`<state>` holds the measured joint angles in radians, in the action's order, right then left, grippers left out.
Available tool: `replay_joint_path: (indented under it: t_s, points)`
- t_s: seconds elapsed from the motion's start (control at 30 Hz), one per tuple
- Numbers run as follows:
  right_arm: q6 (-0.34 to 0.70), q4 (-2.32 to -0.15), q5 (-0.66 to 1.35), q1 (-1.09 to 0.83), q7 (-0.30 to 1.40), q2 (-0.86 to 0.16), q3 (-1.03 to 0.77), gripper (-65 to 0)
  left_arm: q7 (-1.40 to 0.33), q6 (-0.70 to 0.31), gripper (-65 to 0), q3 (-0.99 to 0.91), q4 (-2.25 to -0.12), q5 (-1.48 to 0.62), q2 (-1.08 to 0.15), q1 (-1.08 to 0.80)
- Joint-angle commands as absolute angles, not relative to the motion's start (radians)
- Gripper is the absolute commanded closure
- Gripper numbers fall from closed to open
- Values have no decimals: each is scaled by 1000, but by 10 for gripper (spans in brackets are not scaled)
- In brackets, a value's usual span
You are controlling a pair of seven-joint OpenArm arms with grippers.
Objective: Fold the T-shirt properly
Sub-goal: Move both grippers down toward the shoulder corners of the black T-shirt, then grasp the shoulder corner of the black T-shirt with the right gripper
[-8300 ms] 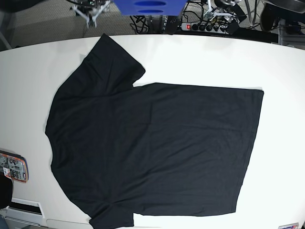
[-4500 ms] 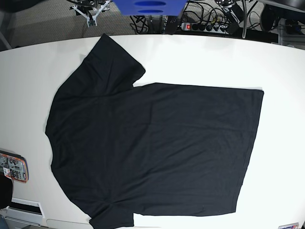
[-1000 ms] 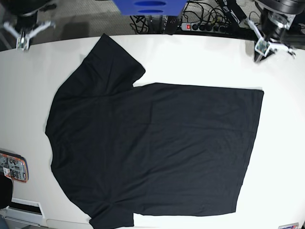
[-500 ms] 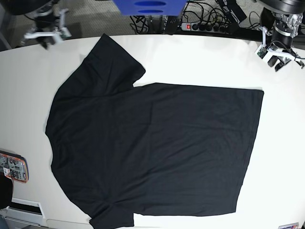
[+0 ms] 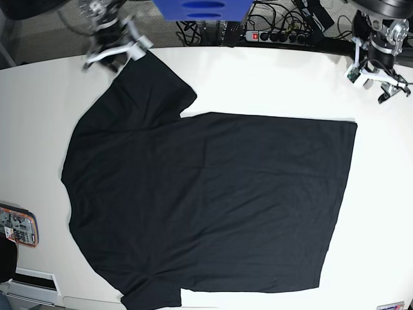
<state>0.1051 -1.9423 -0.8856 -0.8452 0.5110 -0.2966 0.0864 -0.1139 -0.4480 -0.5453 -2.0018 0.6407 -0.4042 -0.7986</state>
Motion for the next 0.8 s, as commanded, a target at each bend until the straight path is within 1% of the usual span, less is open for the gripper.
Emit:
replay_joint_path:
  t_s: [0.0,0.23,0.47,0.77]
  points:
    - [77,-1968,-894,-840,501,-300,94,-188,-108,-427,-405,-552,-2017,641,-415,-786]
    - [76,-1979,-897,-832,504,-269,133,-188,-108,-427,-405,-552,-2018,641,-415,-766]
    - [73,-1979,-897,-845,504,-265,229,-188,-108,-427,-405,-552,-2018,641,-414,-766]
    - [73,-1969,-894,-843,504,-265,237,-188,-108,-427,-405,-552,-2017,641,-410,-766]
